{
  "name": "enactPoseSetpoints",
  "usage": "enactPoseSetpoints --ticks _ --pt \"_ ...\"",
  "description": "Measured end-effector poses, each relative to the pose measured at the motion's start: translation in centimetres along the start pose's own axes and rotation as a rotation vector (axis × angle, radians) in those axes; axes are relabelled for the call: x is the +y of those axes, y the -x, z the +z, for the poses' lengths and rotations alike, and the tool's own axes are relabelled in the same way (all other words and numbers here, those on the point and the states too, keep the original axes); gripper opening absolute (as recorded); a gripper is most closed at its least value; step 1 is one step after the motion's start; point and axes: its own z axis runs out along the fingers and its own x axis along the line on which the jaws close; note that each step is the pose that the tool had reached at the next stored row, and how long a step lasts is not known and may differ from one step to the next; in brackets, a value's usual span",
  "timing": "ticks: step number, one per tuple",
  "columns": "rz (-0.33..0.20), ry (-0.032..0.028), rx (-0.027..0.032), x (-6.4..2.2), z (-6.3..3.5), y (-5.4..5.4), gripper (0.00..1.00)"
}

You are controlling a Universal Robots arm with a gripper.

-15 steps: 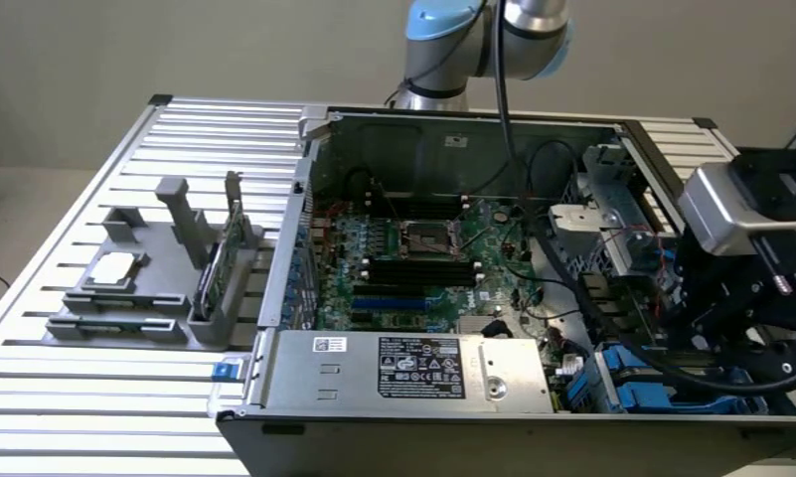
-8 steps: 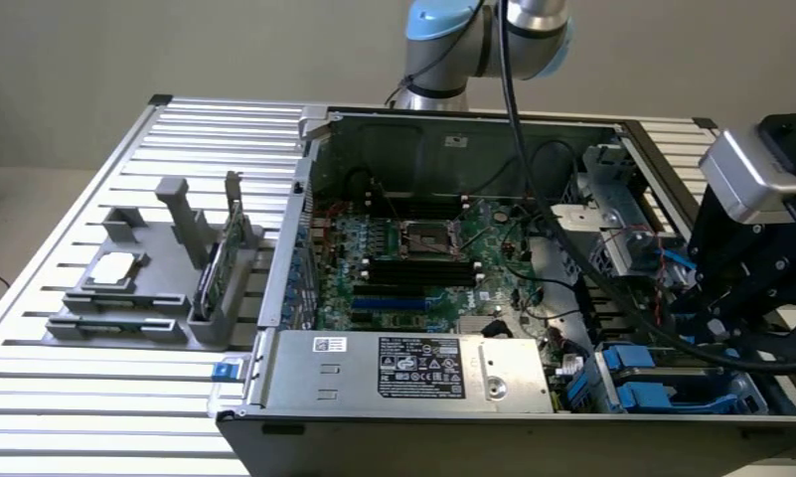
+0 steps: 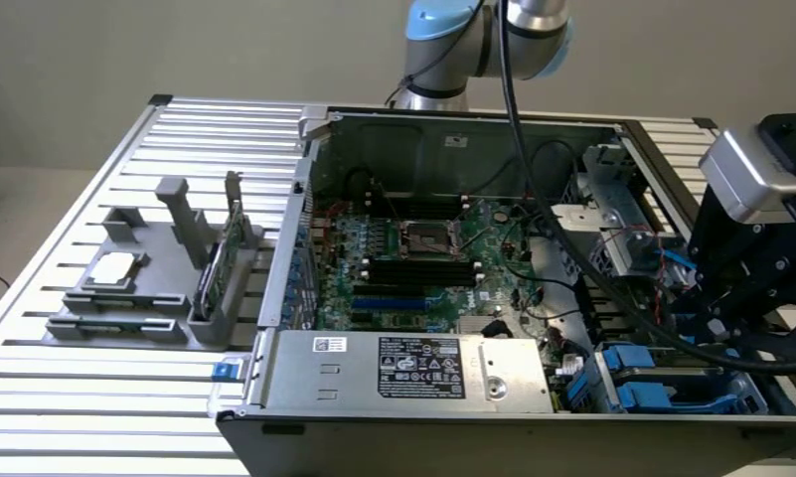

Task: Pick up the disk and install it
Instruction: 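Insert the disk into the insertion slot, then insert the first disk wire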

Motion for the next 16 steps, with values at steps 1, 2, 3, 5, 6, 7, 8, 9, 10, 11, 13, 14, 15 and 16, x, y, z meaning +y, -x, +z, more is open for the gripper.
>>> enactPoseSetpoints --ticks 1,2,3,5,6,7,8,9,10,11,13,14,15,16 --pt "0.000 -0.0001 0.0000 0.00 0.00 0.00 0.25" --pt "0.000 -0.0001 0.0000 0.00 0.00 0.00 0.25" --pt "0.000 -0.0001 -0.0001 0.00 0.00 0.00 0.25" --pt "0.000 -0.0002 0.0000 0.00 0.00 0.00 0.25" --pt "0.000 -0.0003 -0.0001 0.00 0.00 0.00 0.25" --pt "0.000 -0.0003 0.0000 0.00 0.00 0.00 0.25" --pt "0.000 -0.0004 0.0000 0.00 0.00 0.00 0.25" --pt "0.000 -0.0004 0.0000 0.00 0.00 0.00 0.25" --pt "0.000 -0.0004 0.0000 0.00 0.00 0.00 0.25" --pt "0.000 -0.0004 0.0000 0.00 0.00 0.00 0.25" --pt "0.000 -0.0006 0.0000 0.00 0.00 0.00 0.25" --pt "0.000 -0.0006 0.0000 0.00 0.00 0.00 0.25" --pt "0.000 -0.0006 0.0000 0.00 0.00 0.00 0.25" --pt "0.000 -0.0007 0.0000 0.00 0.00 0.00 0.25"
